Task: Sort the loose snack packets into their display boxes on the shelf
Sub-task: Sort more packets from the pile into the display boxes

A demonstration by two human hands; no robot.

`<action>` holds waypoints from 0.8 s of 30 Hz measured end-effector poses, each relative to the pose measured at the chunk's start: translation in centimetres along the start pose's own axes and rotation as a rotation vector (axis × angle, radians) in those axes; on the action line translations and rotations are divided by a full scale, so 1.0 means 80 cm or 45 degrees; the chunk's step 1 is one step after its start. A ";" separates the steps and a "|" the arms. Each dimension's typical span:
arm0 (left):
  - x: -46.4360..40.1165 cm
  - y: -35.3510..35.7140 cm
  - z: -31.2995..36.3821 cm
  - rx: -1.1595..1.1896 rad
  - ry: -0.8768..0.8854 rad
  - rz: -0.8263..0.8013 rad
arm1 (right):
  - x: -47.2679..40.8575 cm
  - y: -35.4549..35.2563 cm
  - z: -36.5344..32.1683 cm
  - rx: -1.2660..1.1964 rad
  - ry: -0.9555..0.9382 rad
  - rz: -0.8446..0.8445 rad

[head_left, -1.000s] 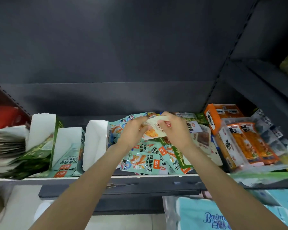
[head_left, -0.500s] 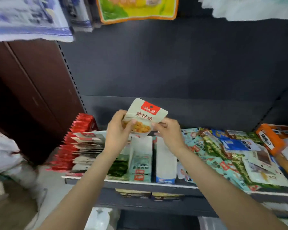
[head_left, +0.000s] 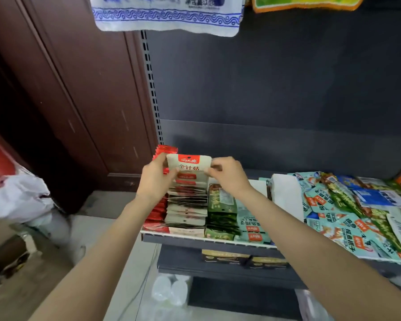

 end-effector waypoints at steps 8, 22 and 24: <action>0.001 0.014 0.010 -0.090 0.317 -0.210 | -0.003 0.012 -0.004 0.146 -0.145 -0.032; 0.054 0.202 0.217 -0.125 0.752 -0.226 | 0.044 -0.162 0.167 -0.136 0.269 0.350; 0.072 0.259 0.256 -0.072 0.751 -0.303 | 0.063 -0.207 0.220 -0.050 0.370 0.421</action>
Point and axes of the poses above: each hand's wrist, its own x-axis away from the middle knuckle, its own y-axis out of the palm, z = x × y, the point moved 7 cm from there along -x, towards the middle knuckle, and after that the axes turned 5 degrees about z, right-handed, at the moved point
